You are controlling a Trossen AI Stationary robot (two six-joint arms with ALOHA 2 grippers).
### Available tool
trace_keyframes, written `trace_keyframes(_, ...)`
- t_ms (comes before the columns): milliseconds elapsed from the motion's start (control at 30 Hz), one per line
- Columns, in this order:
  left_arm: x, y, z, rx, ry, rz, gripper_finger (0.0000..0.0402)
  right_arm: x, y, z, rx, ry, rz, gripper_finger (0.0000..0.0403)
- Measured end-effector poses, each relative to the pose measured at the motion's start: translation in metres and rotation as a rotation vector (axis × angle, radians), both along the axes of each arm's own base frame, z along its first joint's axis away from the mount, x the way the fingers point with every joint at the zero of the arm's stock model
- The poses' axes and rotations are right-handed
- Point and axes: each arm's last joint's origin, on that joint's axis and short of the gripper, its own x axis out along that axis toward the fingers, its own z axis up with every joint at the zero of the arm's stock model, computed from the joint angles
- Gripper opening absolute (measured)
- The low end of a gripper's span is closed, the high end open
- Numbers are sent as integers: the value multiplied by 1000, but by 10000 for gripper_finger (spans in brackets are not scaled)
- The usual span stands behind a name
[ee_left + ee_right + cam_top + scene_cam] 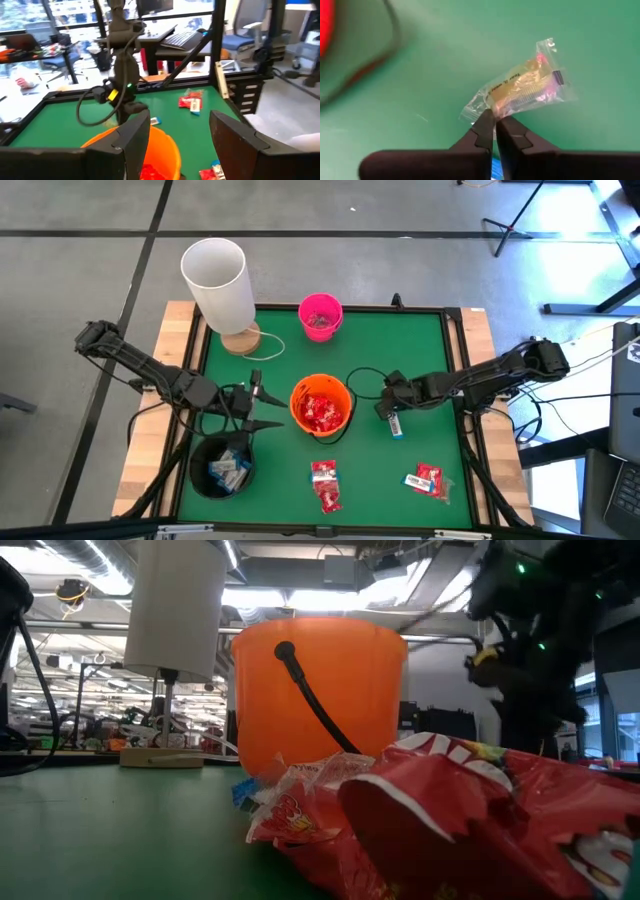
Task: Sort candy
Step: Put the green gummy into the pink bucket
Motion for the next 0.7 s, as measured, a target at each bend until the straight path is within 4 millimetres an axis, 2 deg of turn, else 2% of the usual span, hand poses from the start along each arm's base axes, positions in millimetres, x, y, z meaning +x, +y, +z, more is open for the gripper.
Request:
trace_keyframes(100,0,1,-1,1,9,42,196,13,1,17,-50,-57,35,3)
trace_keyframes(233,0,2,-1,-6,10,67,196,33,1,49,-141,-150,95,3)
trace_keyframes(467,0,2,-1,-14,11,68,196,57,-1,109,-405,-286,129,2)
trace_keyframes(567,0,2,-1,-37,12,71,196,62,-1,125,-449,-323,149,2)
trace_keyframes(700,0,1,-2,-60,20,65,196,67,-2,133,-479,-371,178,1)
